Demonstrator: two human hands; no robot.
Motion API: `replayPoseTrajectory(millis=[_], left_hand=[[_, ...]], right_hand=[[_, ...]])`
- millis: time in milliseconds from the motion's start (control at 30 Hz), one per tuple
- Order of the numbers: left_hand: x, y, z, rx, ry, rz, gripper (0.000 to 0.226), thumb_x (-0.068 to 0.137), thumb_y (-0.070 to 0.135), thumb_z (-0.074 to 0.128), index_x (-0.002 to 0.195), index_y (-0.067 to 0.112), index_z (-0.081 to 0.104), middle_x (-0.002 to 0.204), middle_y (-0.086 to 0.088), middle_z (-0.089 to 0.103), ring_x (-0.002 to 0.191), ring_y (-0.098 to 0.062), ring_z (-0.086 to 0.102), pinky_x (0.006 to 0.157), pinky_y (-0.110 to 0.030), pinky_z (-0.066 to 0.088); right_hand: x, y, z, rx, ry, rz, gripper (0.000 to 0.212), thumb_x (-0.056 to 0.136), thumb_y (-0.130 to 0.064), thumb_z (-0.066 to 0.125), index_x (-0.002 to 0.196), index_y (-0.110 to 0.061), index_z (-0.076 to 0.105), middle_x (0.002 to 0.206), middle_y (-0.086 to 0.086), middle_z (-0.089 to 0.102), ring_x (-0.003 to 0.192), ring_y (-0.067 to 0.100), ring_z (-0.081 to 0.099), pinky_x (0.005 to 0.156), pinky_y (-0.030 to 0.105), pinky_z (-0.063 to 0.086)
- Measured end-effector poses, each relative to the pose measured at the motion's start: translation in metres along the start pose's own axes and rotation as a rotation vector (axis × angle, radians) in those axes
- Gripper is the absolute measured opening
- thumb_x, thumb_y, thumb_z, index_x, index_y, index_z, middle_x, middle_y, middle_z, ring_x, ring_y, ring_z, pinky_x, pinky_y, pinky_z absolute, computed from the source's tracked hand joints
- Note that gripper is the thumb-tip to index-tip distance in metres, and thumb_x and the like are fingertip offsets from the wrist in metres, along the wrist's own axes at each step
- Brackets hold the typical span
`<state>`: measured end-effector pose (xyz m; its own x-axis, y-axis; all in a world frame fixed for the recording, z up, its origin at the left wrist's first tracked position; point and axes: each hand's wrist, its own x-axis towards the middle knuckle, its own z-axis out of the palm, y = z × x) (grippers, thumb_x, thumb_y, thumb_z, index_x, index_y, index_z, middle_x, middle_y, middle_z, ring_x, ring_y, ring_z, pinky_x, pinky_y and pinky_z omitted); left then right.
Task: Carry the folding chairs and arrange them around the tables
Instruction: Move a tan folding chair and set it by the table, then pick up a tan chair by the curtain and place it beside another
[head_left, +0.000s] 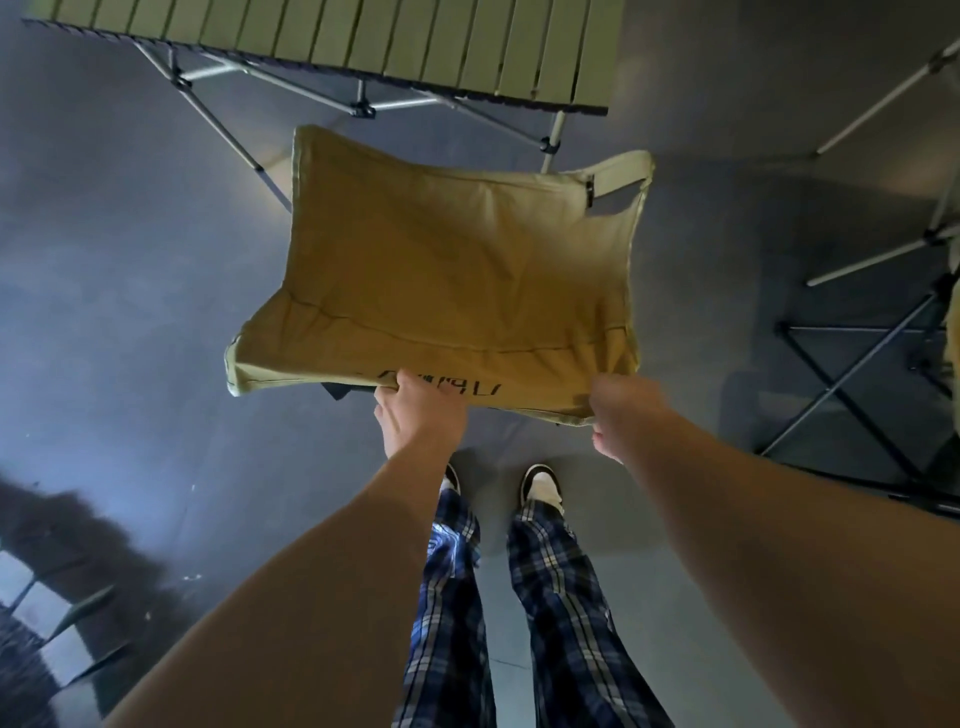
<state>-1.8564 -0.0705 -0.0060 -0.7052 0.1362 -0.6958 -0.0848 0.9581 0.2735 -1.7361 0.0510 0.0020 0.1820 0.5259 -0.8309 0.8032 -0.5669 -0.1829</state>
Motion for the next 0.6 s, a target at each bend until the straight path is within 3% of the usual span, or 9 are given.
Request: replayPoseTrajectory(millis=[67, 100, 133, 200, 300, 400, 500, 600], left_hand=[[0.001, 0.003, -0.007, 0.031, -0.047, -0.001, 0.037, 0.088, 0.023, 0.044, 0.120, 0.007, 0.051, 0.125, -0.018, 0.047, 0.108, -0.034, 0.051, 0.088, -0.044, 0.049], [-0.001, 0.004, -0.012, 0.035, -0.073, 0.010, 0.029, 0.085, 0.021, 0.046, 0.109, 0.007, 0.056, 0.118, -0.018, 0.053, 0.095, -0.031, 0.056, 0.077, -0.039, 0.052], [-0.005, 0.006, -0.019, 0.033, -0.102, 0.013, 0.024, 0.084, 0.019, 0.047, 0.100, 0.005, 0.059, 0.110, -0.018, 0.058, 0.084, -0.028, 0.057, 0.068, -0.033, 0.051], [-0.010, 0.006, -0.031, 0.030, -0.128, 0.025, 0.027, 0.083, 0.017, 0.050, 0.101, 0.000, 0.060, 0.106, -0.019, 0.061, 0.082, -0.029, 0.060, 0.068, -0.034, 0.053], [-0.027, 0.003, -0.052, -0.025, -0.095, 0.056, 0.014, 0.084, 0.015, 0.050, 0.090, 0.005, 0.058, 0.086, -0.012, 0.057, 0.070, -0.025, 0.054, 0.059, -0.028, 0.045], [-0.044, -0.011, -0.073, -0.090, -0.010, 0.053, 0.014, 0.092, 0.024, 0.053, 0.091, 0.011, 0.058, 0.086, -0.007, 0.055, 0.079, -0.026, 0.051, 0.072, -0.033, 0.047], [-0.075, -0.050, -0.108, -0.228, 0.116, -0.017, 0.011, 0.093, 0.024, 0.054, 0.088, 0.015, 0.057, 0.084, -0.006, 0.055, 0.081, -0.025, 0.051, 0.074, -0.030, 0.048], [-0.121, -0.113, -0.143, -0.470, 0.215, -0.103, 0.014, 0.092, 0.021, 0.054, 0.079, 0.019, 0.058, 0.093, -0.011, 0.063, 0.086, -0.027, 0.062, 0.083, -0.036, 0.056]], right_hand=[[0.000, -0.007, -0.001, 0.068, 0.078, 0.025, 0.013, 0.096, -0.017, 0.052, 0.087, -0.009, 0.049, 0.074, 0.003, 0.042, 0.089, 0.023, 0.051, 0.080, 0.030, 0.045], [-0.007, -0.012, 0.000, -0.050, 0.134, -0.049, 0.012, 0.092, -0.018, 0.052, 0.089, -0.007, 0.053, 0.079, 0.006, 0.049, 0.091, 0.026, 0.055, 0.087, 0.033, 0.049], [-0.010, -0.016, -0.001, -0.140, 0.123, -0.074, 0.017, 0.087, -0.022, 0.051, 0.093, -0.007, 0.057, 0.089, 0.008, 0.055, 0.097, 0.029, 0.058, 0.093, 0.037, 0.050], [-0.018, -0.021, 0.000, -0.259, 0.117, -0.115, 0.029, 0.077, -0.029, 0.048, 0.098, -0.012, 0.059, 0.112, 0.009, 0.059, 0.108, 0.034, 0.056, 0.097, 0.040, 0.046], [-0.058, -0.033, -0.005, -0.387, 0.110, -0.181, 0.049, 0.075, -0.033, 0.045, 0.118, -0.017, 0.061, 0.135, 0.012, 0.048, 0.121, 0.039, 0.047, 0.101, 0.042, 0.039], [-0.098, -0.047, 0.005, -0.495, 0.063, -0.364, 0.045, 0.081, -0.034, 0.045, 0.121, -0.016, 0.057, 0.129, 0.011, 0.049, 0.114, 0.037, 0.050, 0.099, 0.049, 0.044], [-0.154, -0.054, 0.036, -0.483, -0.151, -0.619, 0.027, 0.088, -0.024, 0.049, 0.111, -0.010, 0.052, 0.115, 0.009, 0.058, 0.098, 0.032, 0.059, 0.086, 0.039, 0.053], [-0.228, -0.040, 0.081, -0.621, -0.329, -0.841, 0.036, 0.086, -0.025, 0.052, 0.118, -0.007, 0.057, 0.118, 0.012, 0.063, 0.098, 0.034, 0.066, 0.073, 0.035, 0.051]])
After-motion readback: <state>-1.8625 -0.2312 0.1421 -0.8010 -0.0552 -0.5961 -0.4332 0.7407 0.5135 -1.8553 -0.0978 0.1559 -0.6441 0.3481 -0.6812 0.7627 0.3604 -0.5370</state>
